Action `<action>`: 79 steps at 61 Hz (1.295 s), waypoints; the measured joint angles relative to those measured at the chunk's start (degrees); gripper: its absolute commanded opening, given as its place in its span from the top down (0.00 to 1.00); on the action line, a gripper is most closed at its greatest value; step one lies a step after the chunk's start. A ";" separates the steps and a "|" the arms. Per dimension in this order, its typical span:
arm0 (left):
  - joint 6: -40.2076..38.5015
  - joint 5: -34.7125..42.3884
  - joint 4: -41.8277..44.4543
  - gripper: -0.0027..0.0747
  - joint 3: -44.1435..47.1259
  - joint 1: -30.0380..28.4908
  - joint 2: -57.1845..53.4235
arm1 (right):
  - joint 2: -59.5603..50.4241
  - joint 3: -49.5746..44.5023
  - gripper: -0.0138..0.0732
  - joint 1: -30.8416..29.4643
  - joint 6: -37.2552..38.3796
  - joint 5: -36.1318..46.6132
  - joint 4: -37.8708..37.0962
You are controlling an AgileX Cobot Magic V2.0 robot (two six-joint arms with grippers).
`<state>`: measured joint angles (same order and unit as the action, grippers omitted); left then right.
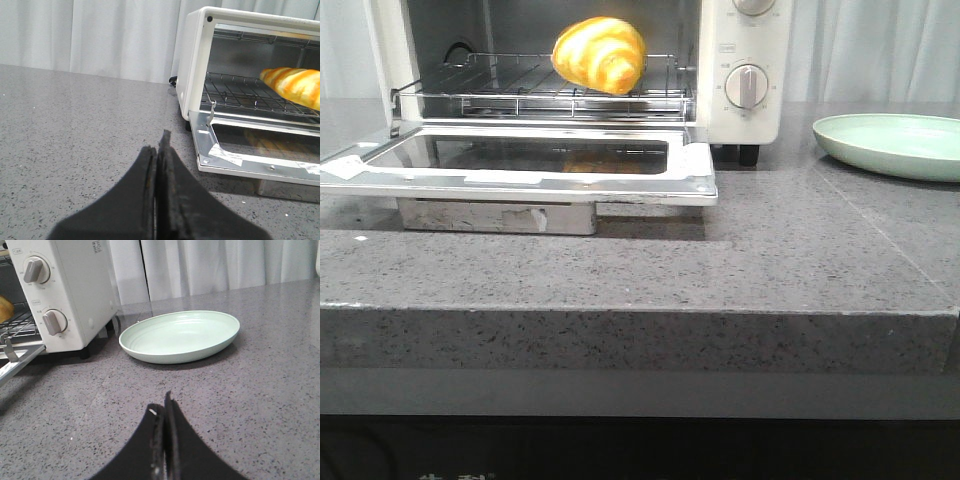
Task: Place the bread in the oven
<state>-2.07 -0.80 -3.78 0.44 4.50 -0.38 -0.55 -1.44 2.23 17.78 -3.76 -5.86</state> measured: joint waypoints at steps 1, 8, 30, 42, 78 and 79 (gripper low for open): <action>0.00 0.00 0.00 0.99 0.00 0.00 0.00 | 0.00 0.00 0.92 0.00 0.00 0.00 0.27; 0.00 0.00 0.00 0.99 0.00 0.00 0.00 | 0.00 0.00 0.92 0.00 -6.28 -1.05 5.86; 0.00 0.00 0.00 0.99 0.00 0.00 0.00 | 0.00 0.00 0.92 -0.39 -21.41 0.04 11.32; 0.00 0.00 0.00 0.99 0.00 0.00 0.00 | 0.00 0.00 0.92 -1.67 -21.65 1.10 11.41; 0.00 0.00 0.00 0.99 0.00 0.00 0.00 | 0.00 0.00 0.92 -2.59 -19.42 1.27 11.41; 0.00 0.00 0.00 0.99 0.00 0.00 0.00 | 0.00 0.00 0.92 -2.59 -19.42 1.27 11.41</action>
<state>-2.07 -0.80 -3.78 0.44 4.50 -0.38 -0.55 -1.44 -0.35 -1.64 -2.49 5.55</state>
